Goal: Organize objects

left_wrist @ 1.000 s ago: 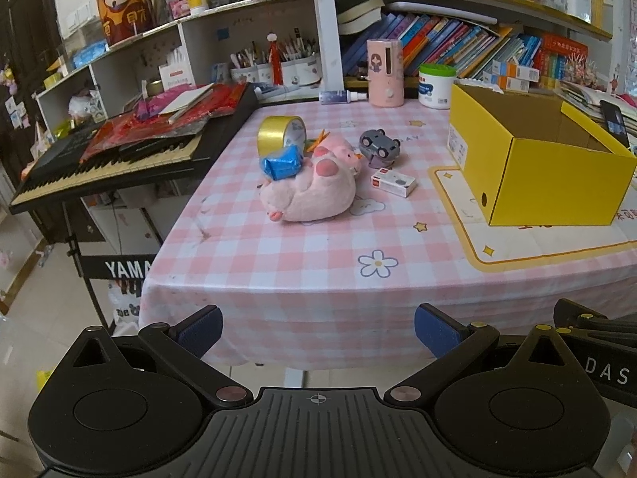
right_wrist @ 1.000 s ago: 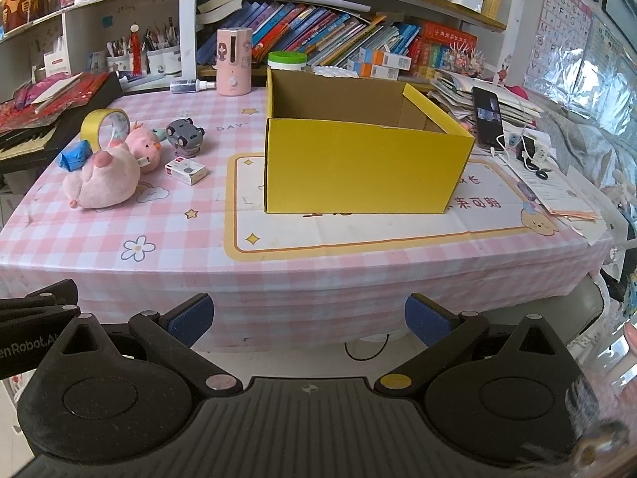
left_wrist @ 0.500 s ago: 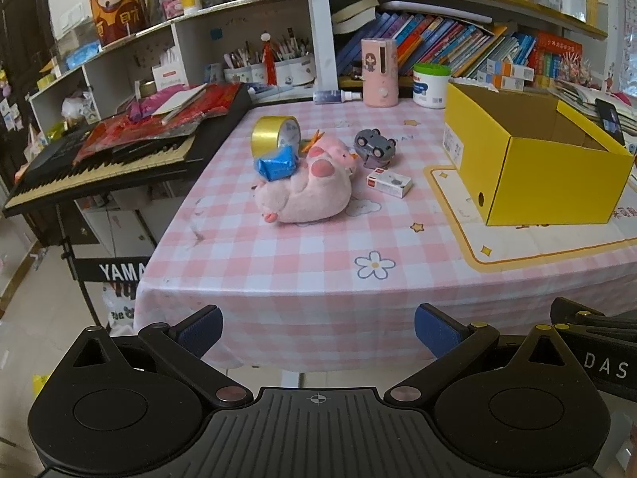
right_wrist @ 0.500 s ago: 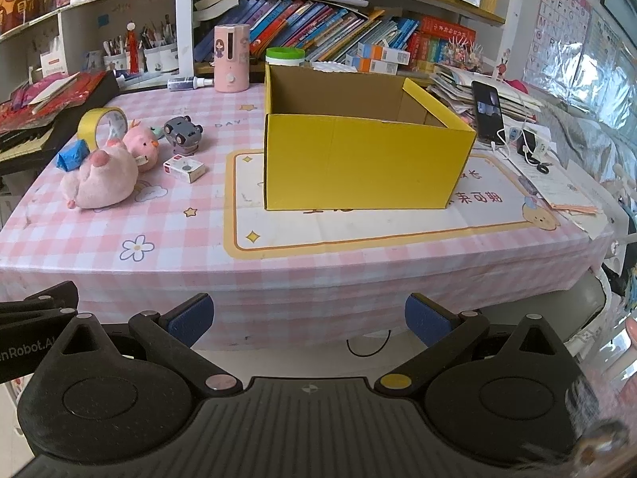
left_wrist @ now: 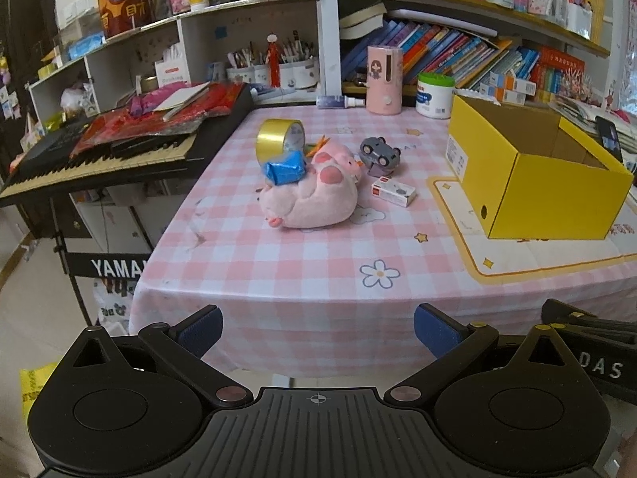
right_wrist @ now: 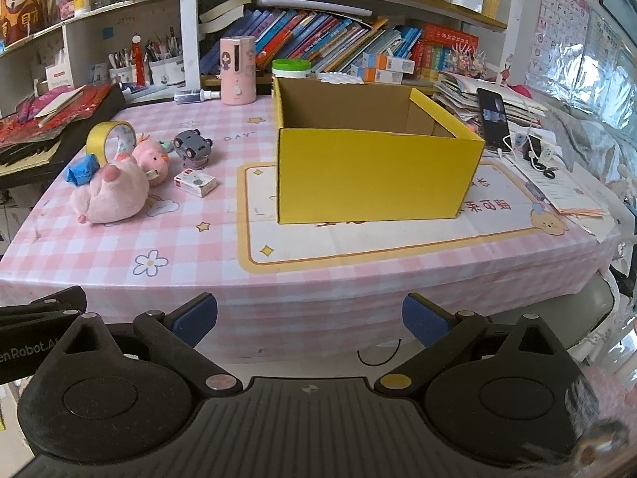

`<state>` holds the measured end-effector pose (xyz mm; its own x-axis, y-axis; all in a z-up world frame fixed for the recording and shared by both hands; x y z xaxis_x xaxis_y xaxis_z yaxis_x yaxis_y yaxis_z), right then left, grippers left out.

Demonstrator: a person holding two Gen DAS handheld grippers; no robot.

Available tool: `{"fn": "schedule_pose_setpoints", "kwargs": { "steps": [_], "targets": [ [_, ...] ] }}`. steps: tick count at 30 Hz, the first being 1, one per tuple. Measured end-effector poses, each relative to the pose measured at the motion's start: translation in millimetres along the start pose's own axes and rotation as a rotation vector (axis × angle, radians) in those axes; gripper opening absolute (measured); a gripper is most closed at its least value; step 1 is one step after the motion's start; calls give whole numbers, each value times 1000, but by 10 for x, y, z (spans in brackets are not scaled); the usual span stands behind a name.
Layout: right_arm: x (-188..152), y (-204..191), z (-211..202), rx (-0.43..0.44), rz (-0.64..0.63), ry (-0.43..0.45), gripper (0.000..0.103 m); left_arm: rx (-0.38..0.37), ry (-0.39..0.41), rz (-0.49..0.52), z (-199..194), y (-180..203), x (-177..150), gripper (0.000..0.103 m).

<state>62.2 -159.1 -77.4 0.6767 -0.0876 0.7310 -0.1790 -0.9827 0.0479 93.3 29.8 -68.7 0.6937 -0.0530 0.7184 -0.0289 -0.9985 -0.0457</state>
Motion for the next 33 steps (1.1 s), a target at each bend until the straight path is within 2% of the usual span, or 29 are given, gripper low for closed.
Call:
{"fn": "schedule_pose_setpoints", "kwargs": {
  "steps": [8,13,16,18,20,26,31,33],
  "targets": [
    [58,-169,21,23,-39,-2,94,-29,-5,-49,24,-132,15,103],
    [82,-330,60,77,-70,-12,87,-30,-10,-90,59,-257,2,103],
    [96,-444,95,127,-89,-23,76,-44,-15,-109,86,-303,-17,103],
    [112,-525,117,163,-102,-25,64,-52,-14,-126,114,-326,-9,103],
    [141,-612,138,191,-117,-18,57,-55,-13,-143,154,-350,8,103],
    [278,-783,312,237,-140,2,56,-23,-7,-180,346,-470,137,103],
    [462,-922,511,289,-163,14,56,2,29,-178,488,-545,433,103],
    [556,-976,607,303,-177,18,56,-13,43,-189,557,-562,566,103]
  ]
}}
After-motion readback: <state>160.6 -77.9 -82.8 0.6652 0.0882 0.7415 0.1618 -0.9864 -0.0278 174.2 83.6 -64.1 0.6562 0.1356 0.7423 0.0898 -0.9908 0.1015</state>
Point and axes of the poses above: each gripper's, at about its wrist camera, not at the fingertips, and z roughly the way its jaws point, y to its right, x to its top, the point moved 10 cm from there along z, roughly the way its jaws point, and after that the axes turned 1 degree about -y, right-handed, at the moved point
